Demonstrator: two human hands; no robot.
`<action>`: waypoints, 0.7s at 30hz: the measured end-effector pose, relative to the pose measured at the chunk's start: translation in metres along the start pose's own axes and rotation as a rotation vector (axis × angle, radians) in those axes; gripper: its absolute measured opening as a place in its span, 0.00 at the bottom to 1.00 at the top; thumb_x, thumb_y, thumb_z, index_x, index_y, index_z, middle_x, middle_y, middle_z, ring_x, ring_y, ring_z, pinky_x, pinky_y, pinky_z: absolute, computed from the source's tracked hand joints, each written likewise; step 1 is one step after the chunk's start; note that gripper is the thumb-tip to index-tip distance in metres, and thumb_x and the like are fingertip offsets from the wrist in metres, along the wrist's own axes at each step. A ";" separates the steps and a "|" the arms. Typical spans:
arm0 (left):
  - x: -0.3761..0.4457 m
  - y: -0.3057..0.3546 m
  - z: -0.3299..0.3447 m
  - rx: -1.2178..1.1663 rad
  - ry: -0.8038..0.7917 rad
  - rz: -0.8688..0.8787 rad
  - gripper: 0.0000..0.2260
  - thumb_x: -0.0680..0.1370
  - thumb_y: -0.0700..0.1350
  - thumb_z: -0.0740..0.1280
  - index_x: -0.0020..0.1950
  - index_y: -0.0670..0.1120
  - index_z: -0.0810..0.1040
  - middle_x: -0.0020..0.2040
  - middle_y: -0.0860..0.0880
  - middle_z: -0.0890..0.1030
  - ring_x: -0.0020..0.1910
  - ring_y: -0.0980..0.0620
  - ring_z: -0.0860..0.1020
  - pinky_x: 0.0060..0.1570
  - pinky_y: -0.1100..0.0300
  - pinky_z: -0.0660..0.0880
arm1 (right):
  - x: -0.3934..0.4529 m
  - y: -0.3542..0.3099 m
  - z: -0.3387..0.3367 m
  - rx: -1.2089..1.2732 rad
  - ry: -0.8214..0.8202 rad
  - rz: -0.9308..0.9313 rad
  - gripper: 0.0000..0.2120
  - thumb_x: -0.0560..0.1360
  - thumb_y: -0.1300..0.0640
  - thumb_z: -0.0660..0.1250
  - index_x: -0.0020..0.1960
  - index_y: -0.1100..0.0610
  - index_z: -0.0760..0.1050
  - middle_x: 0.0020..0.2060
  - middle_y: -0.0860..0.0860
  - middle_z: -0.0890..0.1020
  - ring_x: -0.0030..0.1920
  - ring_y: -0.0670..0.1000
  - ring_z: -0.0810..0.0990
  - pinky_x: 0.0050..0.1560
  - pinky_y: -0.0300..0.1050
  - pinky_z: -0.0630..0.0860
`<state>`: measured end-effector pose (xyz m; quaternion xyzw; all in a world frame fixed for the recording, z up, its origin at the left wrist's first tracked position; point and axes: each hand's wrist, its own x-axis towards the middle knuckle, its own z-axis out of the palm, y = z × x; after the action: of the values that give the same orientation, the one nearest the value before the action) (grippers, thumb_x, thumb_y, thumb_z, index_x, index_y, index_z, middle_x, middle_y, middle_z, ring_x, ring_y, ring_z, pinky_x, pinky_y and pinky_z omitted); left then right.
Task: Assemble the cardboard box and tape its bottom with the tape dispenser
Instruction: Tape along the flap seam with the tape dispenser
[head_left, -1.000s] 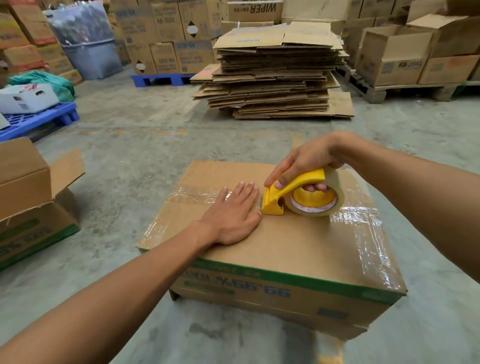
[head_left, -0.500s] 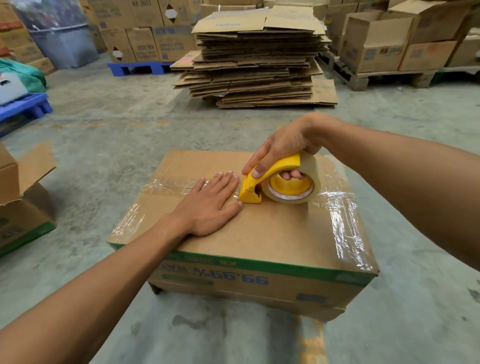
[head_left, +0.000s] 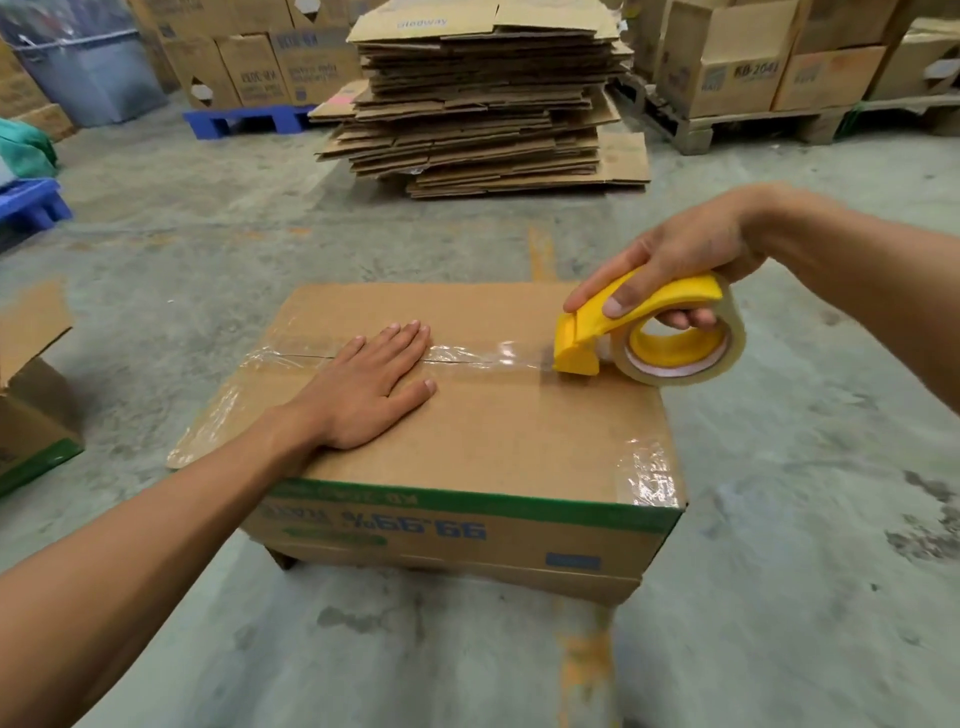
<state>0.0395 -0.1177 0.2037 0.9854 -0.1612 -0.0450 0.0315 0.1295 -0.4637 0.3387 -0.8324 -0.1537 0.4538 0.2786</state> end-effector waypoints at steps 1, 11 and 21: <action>0.000 0.000 0.000 0.006 -0.003 0.000 0.36 0.73 0.71 0.37 0.78 0.57 0.37 0.78 0.58 0.39 0.77 0.59 0.39 0.76 0.54 0.40 | -0.008 0.012 -0.002 0.015 0.015 0.013 0.24 0.69 0.52 0.74 0.64 0.40 0.78 0.41 0.62 0.82 0.27 0.52 0.78 0.25 0.43 0.79; 0.000 0.005 -0.006 0.015 -0.032 -0.046 0.40 0.70 0.74 0.35 0.79 0.56 0.39 0.79 0.56 0.40 0.77 0.56 0.39 0.75 0.53 0.40 | -0.044 0.080 -0.003 0.115 0.094 -0.001 0.25 0.68 0.54 0.76 0.64 0.41 0.79 0.43 0.61 0.83 0.26 0.52 0.78 0.23 0.42 0.77; 0.048 0.155 -0.023 -0.073 -0.014 0.189 0.38 0.79 0.66 0.50 0.79 0.48 0.37 0.79 0.50 0.36 0.77 0.51 0.34 0.76 0.46 0.37 | -0.045 0.075 -0.007 0.070 0.093 -0.007 0.23 0.69 0.53 0.74 0.64 0.42 0.79 0.40 0.62 0.80 0.25 0.51 0.77 0.23 0.40 0.77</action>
<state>0.0385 -0.2788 0.2347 0.9637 -0.2517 -0.0547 0.0702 0.1111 -0.5483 0.3262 -0.8418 -0.1275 0.4189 0.3157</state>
